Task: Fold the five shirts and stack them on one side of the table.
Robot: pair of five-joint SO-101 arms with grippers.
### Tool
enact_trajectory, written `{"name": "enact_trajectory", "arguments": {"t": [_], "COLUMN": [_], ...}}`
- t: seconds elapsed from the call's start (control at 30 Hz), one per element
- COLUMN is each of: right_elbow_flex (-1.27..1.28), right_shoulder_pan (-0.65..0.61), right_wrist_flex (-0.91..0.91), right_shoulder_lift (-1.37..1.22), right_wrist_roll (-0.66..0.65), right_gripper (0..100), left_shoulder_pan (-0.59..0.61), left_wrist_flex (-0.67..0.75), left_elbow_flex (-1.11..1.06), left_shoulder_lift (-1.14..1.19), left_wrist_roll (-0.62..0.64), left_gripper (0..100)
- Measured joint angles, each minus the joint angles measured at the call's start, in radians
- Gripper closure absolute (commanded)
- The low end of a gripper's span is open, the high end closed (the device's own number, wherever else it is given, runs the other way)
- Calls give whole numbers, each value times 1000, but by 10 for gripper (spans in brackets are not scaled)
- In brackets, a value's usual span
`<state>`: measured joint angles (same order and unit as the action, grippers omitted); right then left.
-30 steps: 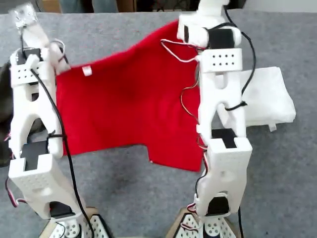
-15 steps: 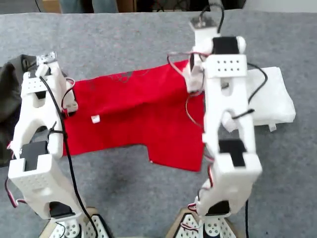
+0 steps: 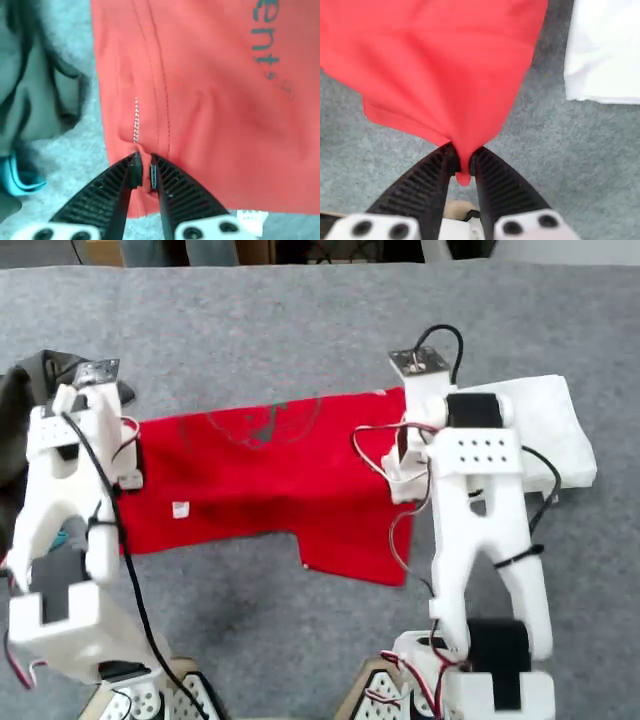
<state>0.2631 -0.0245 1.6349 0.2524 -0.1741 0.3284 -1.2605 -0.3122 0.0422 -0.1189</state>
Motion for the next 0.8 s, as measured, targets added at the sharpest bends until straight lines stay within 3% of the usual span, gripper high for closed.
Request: {"name": "enact_trajectory", "arguments": {"t": [0.2, 0.4, 0.67, 0.8], "right_elbow_flex": [54, 196, 212, 173], "right_shoulder_pan": [2, 0, -5, -80], "right_wrist_flex": [2, -3, 52, 97], "right_shoulder_lift": [15, 15, 29, 29], "right_wrist_roll": [0, -51, -74, -74], "right_gripper": [985, 985, 985, 985], "left_shoulder_pan": [-2, 0, 0, 0], "left_wrist_flex": [104, 253, 377, 417], "left_elbow_flex": [-219, -365, -382, -381], "left_shoulder_lift": [-170, -186, -172, -104], "left_wrist_roll": [-35, -35, -29, -17], "left_gripper": [971, 971, 971, 971]}}
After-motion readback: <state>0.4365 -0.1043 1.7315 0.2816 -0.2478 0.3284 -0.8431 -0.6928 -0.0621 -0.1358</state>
